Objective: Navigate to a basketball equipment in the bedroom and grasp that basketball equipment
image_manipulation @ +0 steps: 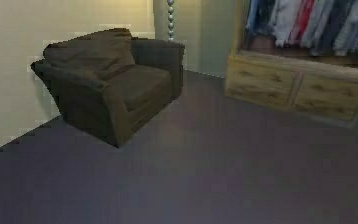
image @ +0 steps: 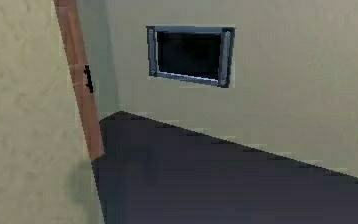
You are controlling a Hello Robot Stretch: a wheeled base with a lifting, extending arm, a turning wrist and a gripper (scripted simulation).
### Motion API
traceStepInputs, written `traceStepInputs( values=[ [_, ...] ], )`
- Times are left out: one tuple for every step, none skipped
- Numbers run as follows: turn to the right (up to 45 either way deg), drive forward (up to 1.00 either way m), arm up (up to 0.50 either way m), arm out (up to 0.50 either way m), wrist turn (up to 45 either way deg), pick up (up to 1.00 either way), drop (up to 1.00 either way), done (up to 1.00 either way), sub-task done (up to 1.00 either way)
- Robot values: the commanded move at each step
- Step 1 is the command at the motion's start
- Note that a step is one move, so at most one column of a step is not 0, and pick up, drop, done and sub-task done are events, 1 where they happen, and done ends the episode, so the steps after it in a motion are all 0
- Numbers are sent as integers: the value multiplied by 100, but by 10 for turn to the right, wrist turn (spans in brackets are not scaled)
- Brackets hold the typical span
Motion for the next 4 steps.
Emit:
traceStepInputs(
  values=[
    [150,0,0,0,0,0,0,0,0],
    [0,60,0,0,0,0,0,0,0],
    [150,0,0,0,0,0,0,0,0],
    [0,45,0,0,0,0,0,0,0]
  ],
)
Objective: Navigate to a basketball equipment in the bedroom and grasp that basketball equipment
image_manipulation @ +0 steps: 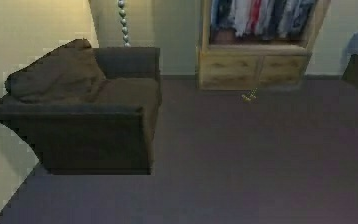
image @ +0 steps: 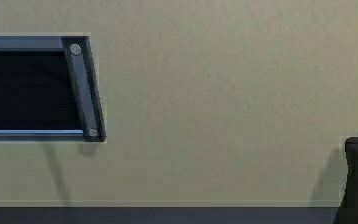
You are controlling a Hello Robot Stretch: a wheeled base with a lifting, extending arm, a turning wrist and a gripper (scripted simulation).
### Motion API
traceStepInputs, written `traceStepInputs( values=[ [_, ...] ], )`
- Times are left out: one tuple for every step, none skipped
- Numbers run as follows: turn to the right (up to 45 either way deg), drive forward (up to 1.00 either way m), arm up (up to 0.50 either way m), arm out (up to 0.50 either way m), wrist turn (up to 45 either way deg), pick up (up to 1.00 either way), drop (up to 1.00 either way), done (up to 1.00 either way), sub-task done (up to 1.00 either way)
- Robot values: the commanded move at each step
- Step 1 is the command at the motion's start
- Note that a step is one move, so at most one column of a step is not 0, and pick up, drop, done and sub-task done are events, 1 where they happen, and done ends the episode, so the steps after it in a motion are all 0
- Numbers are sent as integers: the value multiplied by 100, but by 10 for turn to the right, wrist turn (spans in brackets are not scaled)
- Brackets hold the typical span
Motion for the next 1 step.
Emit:
traceStepInputs(
  values=[
    [-450,0,0,0,0,0,0,0,0]
  ],
)
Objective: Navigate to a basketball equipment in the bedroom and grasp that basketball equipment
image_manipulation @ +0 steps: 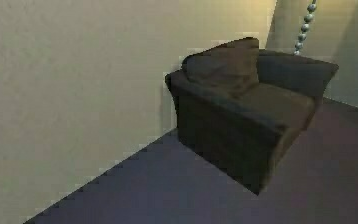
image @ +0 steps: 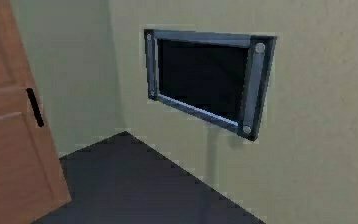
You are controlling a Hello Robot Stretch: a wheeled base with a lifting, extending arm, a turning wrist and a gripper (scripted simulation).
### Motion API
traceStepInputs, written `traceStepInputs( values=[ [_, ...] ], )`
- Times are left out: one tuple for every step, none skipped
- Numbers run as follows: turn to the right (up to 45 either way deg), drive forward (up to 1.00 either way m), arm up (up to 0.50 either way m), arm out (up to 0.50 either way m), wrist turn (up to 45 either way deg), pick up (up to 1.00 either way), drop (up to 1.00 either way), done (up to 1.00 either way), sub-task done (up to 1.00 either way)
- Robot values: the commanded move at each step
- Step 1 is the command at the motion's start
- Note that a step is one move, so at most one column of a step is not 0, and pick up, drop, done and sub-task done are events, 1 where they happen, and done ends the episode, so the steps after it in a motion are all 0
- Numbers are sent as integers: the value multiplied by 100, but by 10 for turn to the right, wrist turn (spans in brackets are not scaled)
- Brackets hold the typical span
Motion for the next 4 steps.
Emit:
traceStepInputs(
  values=[
    [-450,0,0,0,0,0,0,0,0],
    [0,80,0,0,0,0,0,0,0],
    [0,35,0,0,0,0,0,0,0],
    [-450,0,0,0,0,0,0,0,0]
  ],
)
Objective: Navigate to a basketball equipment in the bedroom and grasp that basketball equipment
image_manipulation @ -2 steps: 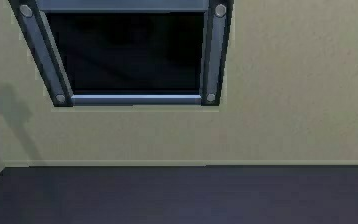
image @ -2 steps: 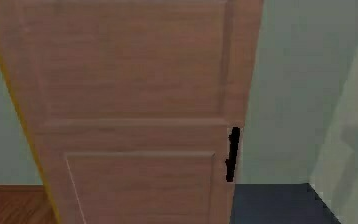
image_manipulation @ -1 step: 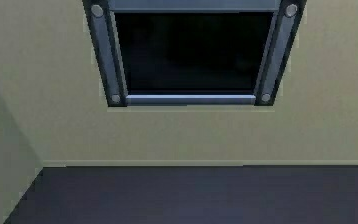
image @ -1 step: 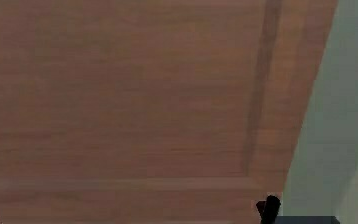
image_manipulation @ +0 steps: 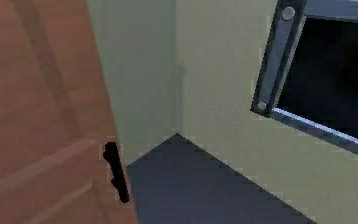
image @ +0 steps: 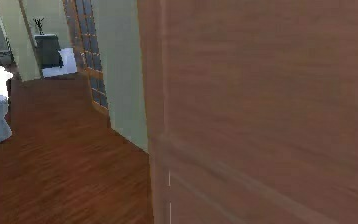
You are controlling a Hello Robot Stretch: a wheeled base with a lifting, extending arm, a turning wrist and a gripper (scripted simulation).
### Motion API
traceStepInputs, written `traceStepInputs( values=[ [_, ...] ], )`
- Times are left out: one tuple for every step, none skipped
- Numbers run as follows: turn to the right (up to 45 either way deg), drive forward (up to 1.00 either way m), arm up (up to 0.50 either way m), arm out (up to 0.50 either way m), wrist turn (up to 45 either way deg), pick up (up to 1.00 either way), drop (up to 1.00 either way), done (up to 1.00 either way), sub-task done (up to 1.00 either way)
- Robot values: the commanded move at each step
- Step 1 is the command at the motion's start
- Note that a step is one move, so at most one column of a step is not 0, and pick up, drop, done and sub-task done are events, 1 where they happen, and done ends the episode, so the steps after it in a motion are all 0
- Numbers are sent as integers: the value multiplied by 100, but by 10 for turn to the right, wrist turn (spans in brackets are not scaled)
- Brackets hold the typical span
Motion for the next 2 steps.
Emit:
traceStepInputs(
  values=[
    [-330,0,0,0,0,0,0,0,0],
    [0,100,0,0,0,0,0,0,0]
  ],
)
